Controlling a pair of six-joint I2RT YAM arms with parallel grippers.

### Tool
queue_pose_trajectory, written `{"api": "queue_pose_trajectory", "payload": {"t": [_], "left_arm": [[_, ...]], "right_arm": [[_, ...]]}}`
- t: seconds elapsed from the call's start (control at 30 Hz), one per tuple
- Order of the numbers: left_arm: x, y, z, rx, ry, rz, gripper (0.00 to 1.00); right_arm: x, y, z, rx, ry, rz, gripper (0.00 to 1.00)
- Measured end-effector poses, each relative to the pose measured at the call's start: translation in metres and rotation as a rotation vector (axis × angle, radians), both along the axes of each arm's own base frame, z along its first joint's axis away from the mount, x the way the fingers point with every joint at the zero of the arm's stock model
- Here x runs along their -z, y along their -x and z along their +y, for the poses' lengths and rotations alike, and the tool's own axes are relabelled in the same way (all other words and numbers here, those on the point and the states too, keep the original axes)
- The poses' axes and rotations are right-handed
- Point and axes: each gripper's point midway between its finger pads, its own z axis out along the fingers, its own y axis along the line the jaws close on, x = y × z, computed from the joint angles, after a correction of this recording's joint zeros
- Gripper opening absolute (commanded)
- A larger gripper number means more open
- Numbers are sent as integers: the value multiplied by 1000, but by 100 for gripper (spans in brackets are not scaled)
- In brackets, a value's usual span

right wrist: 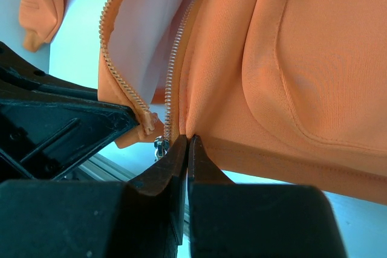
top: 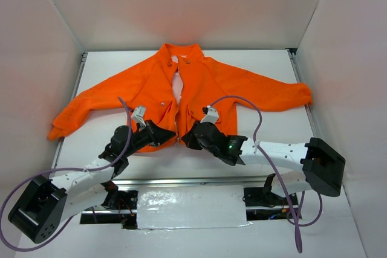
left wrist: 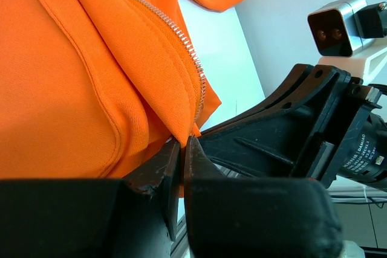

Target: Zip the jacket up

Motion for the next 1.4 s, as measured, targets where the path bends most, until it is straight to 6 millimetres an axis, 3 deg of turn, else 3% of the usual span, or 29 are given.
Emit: {"api": "queue_pose_trajectory", "payload": {"t": [1.1,1.27,1.33,1.37,1.4], "left_arm": [[4,3,-1,4,21,17,0],[10,-3,13,-77,-63,67,0],[5,-9,26,-155,-117,78,0],[0,-12,34,-203,-134,76,0],[-5,-14,44,-257,-150,78,0]], "right_arm": [[-11,-3,-2,-2,-20,-47,0],[0,-1,-1,-74,79,-76,0],[9,1,6,-135,139,-66,10],[14,3,10,-168,159,-57,21],[20,7,12,-205,176,-47,50]]}}
